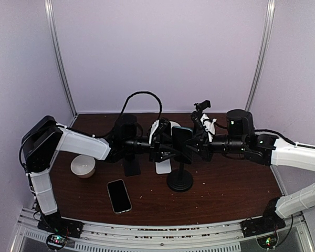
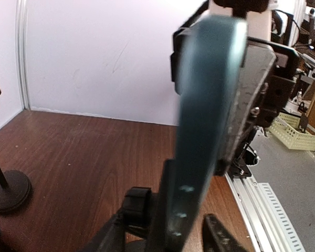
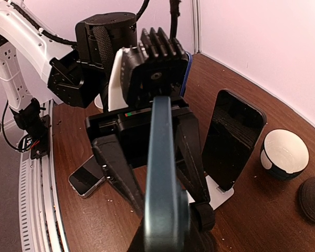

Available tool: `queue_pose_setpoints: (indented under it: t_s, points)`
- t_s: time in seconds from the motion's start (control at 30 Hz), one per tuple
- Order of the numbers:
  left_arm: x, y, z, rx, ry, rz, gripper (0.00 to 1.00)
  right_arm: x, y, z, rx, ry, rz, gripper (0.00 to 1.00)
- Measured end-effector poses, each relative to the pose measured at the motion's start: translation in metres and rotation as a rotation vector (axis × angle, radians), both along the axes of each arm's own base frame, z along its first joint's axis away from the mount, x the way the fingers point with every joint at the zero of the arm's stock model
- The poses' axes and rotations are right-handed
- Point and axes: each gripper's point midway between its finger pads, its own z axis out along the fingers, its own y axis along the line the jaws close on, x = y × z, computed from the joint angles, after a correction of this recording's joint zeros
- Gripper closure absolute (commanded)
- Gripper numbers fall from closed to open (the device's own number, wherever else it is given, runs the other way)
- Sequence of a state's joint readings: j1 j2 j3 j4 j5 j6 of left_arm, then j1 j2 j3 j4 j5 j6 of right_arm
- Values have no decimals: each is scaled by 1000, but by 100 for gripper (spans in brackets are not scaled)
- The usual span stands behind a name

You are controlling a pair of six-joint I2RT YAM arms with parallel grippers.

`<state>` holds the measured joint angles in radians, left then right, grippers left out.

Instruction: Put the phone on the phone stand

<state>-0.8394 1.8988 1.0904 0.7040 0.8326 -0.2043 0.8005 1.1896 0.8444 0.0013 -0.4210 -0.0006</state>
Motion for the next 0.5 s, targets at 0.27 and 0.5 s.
queue_pose_setpoints:
  t_s: [0.27,0.5]
  points:
    - [-6,0,10,-12,-36,-38,32,-4,2,-1,-11,-17,32,100]
    - [-9,4,47,-64,-129,-57,54,-3,1,-2,-23,-36,40,100]
